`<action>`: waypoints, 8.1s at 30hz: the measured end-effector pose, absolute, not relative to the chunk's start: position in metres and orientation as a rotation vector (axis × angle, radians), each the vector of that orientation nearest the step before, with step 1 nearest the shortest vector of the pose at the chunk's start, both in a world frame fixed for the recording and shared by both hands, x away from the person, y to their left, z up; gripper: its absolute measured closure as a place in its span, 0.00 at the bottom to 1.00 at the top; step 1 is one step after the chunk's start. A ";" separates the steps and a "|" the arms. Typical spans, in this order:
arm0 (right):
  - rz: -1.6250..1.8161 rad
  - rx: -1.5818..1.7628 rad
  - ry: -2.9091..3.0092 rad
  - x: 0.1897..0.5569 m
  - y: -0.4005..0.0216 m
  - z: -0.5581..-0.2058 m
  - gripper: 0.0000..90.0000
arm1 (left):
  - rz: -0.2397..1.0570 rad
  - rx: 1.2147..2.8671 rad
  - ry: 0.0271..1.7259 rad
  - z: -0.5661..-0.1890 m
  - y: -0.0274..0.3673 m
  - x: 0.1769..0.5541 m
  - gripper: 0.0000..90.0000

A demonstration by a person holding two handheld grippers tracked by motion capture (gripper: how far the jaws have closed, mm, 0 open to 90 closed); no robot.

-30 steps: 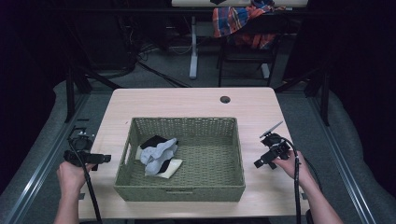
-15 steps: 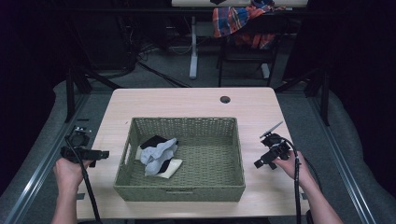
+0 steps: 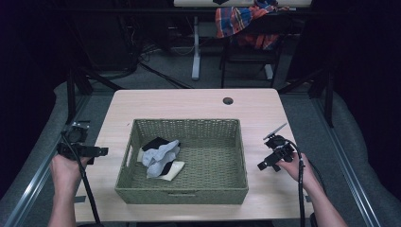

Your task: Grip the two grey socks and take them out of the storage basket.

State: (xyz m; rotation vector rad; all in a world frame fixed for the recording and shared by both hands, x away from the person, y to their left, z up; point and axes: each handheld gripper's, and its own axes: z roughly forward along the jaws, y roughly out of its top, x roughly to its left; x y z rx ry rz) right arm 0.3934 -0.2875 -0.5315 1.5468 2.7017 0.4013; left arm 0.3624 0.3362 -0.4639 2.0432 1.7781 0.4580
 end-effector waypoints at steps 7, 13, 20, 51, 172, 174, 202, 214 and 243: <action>0.458 1.592 2.659 0.394 -0.289 -0.534 0.13 | 0.480 2.057 1.718 -0.440 0.329 0.361 0.00; 0.453 1.584 2.658 0.394 -0.290 -0.526 0.13 | 0.477 2.119 1.630 -0.421 0.308 0.360 0.00; 0.488 1.616 2.603 0.395 -0.293 -0.526 0.13 | 0.473 2.231 1.473 -0.404 0.265 0.365 0.00; 0.450 1.611 2.655 0.400 -0.291 -0.527 0.13 | 0.203 2.568 1.228 -0.458 0.156 0.404 0.17; 0.460 1.631 2.635 0.400 -0.295 -0.527 0.14 | 0.471 2.482 1.292 -0.342 0.214 0.429 0.96; 0.452 1.634 2.620 0.400 -0.295 -0.528 0.14 | 0.470 2.479 1.303 -0.342 0.217 0.429 0.96; 0.450 1.626 2.635 0.400 -0.295 -0.528 0.14 | 0.438 2.303 1.641 -0.398 0.295 0.438 0.96; 0.449 1.624 2.641 0.400 -0.294 -0.528 0.14 | 0.396 2.267 1.718 -0.441 0.304 0.437 0.96; 0.454 1.621 2.641 0.401 -0.295 -0.528 0.14 | 0.159 2.224 1.769 -0.495 0.306 0.437 0.62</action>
